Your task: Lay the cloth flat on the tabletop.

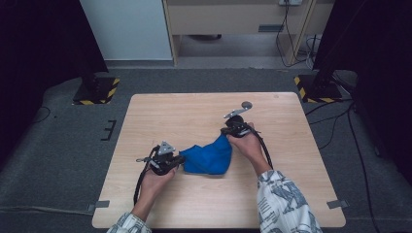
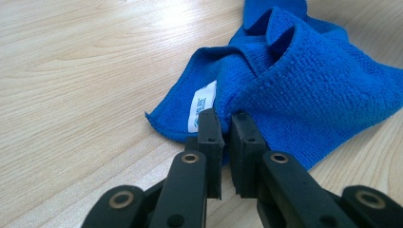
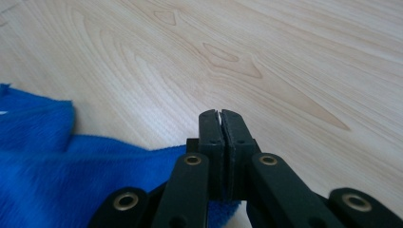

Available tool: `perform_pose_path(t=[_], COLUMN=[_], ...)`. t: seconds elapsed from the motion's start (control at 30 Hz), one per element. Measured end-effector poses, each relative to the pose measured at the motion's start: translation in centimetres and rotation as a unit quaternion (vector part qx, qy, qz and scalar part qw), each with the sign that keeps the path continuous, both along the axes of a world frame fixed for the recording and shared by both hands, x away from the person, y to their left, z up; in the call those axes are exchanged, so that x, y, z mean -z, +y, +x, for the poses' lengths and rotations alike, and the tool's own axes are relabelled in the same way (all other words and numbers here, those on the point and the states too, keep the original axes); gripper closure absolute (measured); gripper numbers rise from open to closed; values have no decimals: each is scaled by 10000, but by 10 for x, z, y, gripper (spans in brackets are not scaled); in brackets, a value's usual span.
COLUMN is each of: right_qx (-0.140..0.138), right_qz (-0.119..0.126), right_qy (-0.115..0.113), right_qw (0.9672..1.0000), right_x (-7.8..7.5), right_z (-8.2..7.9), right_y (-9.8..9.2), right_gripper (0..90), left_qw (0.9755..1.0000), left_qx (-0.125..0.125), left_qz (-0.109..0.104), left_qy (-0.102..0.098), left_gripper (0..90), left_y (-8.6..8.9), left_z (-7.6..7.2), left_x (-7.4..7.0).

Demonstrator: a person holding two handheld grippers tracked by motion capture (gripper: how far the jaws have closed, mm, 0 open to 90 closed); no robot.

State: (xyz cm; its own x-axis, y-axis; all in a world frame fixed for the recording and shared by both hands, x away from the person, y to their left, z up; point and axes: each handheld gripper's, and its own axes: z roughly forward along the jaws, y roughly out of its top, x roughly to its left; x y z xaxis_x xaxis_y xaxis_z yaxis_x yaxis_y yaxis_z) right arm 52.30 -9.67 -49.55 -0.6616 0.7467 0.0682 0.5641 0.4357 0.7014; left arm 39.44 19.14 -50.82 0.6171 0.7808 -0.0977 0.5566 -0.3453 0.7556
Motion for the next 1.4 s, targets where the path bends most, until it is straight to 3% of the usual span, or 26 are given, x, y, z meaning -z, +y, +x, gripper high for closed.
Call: perform_pose_path(t=[0.33, 0.5, 0.73, 0.93, 1.13, 1.4], right_qx=[87, 186, 329, 268, 323, 404], right_qz=[381, 525, 612, 581, 642, 714], right_qy=[-252, -341, -395, -441, -451, -445], right_qw=[9989, 9979, 9968, 9970, 9964, 9956], right_x=[-12, -18, -19, -10, 0, 3], right_z=[-47, -60, -76, -98, -104, -105], right_y=[-42, -60, -81, -92, -98, -103], right_gripper=[887, 887, 888, 888, 887, 886], left_qw=[9999, 9999, 9998, 9998, 10000, 9993], left_qx=[-4, 18, -25, 14, 20, -131], left_qz=[118, 161, 192, 191, 8, -316], left_qy=[34, 44, 69, 78, -30, -144], left_gripper=[837, 838, 837, 821, 769, 805], left_y=[-2, -2, -1, -1, 9, 26], left_z=[2, 3, 6, 8, 5, 4], left_x=[3, 4, 7, 9, 4, -3])
